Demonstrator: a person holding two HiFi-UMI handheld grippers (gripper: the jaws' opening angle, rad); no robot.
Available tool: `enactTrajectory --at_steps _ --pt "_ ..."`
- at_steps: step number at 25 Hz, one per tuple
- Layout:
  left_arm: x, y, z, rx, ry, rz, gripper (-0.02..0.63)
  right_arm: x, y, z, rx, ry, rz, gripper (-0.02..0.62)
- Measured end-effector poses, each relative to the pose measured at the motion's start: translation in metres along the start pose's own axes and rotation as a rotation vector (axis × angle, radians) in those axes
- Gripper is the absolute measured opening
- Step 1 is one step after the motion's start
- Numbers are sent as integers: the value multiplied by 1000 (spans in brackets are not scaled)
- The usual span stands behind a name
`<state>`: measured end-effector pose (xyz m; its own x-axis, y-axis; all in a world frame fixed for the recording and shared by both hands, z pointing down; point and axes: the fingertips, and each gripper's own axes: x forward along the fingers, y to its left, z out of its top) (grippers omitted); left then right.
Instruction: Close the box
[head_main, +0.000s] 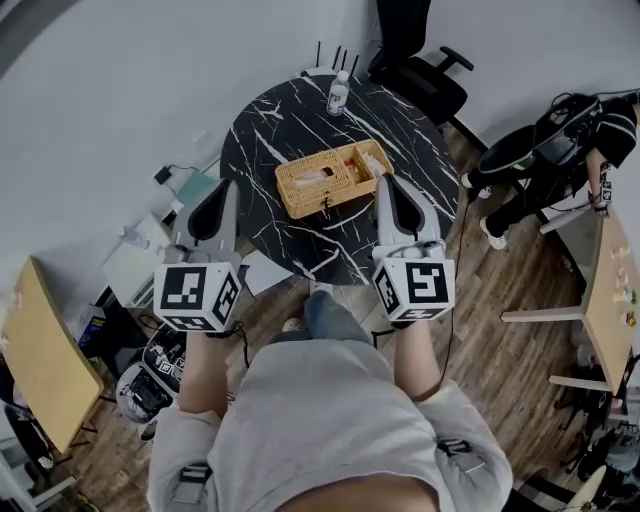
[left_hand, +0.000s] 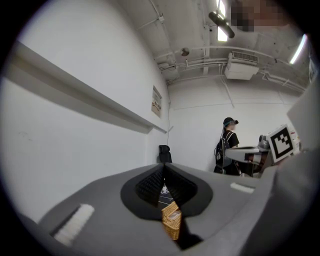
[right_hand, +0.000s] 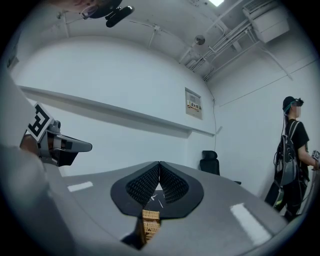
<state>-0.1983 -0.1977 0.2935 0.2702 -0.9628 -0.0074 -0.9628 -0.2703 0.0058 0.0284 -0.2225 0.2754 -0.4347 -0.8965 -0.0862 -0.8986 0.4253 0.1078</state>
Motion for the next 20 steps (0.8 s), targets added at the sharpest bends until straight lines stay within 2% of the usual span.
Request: enactTrajectory --at_steps 14,20 --pt "-16 7 32 85 -138 80 58 -3 1 17 -11 -32 -2 5" --pt "-15 5 31 92 -146 79 58 -6 0 19 -7 -47 -14 5"
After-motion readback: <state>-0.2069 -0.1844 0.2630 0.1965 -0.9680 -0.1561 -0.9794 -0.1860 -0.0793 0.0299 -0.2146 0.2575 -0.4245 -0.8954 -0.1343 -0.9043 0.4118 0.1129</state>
